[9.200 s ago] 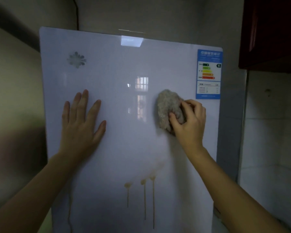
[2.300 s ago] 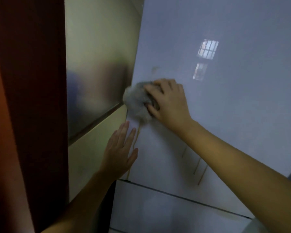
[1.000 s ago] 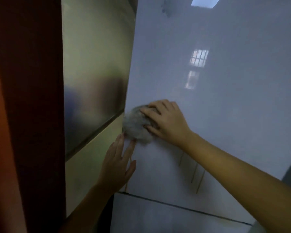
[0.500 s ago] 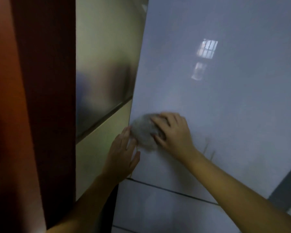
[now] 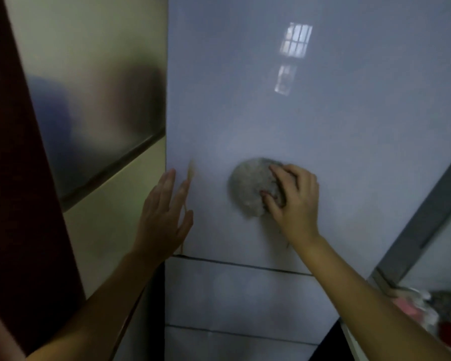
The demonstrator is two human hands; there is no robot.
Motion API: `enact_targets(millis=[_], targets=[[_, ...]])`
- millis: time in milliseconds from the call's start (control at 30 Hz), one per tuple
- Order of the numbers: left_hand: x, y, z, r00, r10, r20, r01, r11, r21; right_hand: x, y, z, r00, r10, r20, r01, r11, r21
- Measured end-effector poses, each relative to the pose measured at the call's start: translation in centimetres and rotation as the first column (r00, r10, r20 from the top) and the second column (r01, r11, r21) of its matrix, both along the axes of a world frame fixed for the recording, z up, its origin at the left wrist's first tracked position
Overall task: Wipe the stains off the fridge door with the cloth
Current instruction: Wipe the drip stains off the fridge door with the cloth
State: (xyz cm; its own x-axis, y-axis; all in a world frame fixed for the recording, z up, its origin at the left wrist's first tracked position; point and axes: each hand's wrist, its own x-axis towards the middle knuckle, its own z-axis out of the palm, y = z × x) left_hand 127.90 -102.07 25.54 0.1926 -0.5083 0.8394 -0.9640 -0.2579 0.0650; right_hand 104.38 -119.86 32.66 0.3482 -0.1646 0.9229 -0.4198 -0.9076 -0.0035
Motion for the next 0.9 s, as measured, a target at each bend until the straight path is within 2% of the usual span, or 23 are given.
enact_targets(millis=[133, 300, 467, 600, 733, 900], targets=[[-0.1, 0.2, 0.1, 1.000, 0.002, 0.014, -0.002, 1.000, -0.003, -0.9, 0.7, -5.4, 0.989, 0.027, -0.147, -0.022, 0.999, 0.032], [-0.4, 0.2, 0.4, 1.000, 0.007, -0.008, -0.007, 1.000, -0.001, -5.7, -1.4, -6.1, 0.999, -0.053, 0.006, 0.052, 0.989, 0.140], [-0.6, 0.2, 0.5, 1.000, 0.002, 0.002, -0.002, 1.000, -0.004, -3.0, -1.2, -2.0, 0.985, -0.034, 0.170, -0.002, 0.979, 0.205], [-0.7, 0.2, 0.5, 0.999, 0.029, 0.023, -0.028, 1.000, -0.013, 0.3, 0.7, -2.9, 0.996, 0.007, 0.086, -0.021, 0.988, 0.154], [-0.9, -0.3, 1.4, 0.997, 0.058, 0.049, -0.055, 0.997, -0.061, -1.0, 0.9, -4.9, 1.000, 0.014, -0.003, -0.013, 0.991, 0.131], [-2.3, -2.6, 4.0, 0.992, -0.010, 0.125, 0.020, 0.997, -0.078, -4.4, -0.9, -4.0, 0.996, -0.051, 0.074, 0.036, 0.982, 0.186]])
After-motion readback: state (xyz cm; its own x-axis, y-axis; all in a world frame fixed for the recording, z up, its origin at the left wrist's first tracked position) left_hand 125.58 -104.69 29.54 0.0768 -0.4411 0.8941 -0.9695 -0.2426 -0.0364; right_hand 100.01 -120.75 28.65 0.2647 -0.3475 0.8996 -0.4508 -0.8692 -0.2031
